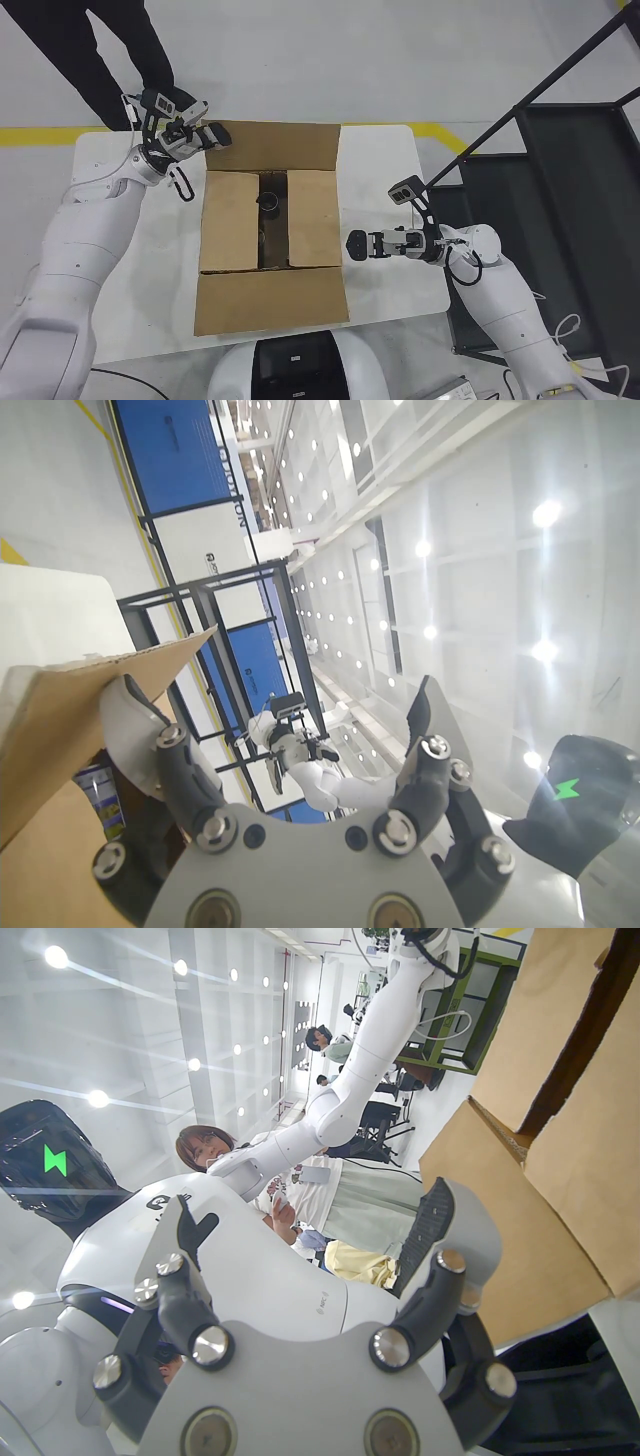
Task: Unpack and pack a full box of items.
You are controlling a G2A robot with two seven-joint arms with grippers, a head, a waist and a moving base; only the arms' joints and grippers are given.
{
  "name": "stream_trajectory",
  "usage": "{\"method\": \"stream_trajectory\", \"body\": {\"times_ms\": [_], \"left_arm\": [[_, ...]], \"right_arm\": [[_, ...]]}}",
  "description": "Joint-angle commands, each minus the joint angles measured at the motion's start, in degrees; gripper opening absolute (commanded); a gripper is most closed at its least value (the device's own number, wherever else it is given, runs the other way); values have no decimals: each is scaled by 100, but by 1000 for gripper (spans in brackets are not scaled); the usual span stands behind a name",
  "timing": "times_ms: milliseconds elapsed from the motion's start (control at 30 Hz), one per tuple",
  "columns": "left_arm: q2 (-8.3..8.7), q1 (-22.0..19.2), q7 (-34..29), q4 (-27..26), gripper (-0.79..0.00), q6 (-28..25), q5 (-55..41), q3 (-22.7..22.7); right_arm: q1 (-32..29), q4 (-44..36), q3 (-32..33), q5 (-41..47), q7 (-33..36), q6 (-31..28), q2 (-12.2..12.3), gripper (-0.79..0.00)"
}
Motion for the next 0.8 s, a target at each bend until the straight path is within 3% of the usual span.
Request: {"method": "stream_trajectory", "body": {"times_ms": [0, 367, 767], "left_arm": [[-88, -49, 267, 174, 0, -170, -12, 81], [-466, -518, 1288, 1474, 0, -290, 873, 552], [-628, -893, 1614, 2186, 0, -32, 2040, 854]], "right_arm": [[0, 0, 0, 0, 0, 0, 0, 0], [0, 0, 0, 0, 0, 0, 0, 0], [0, 0, 0, 0, 0, 0, 0, 0]]}}
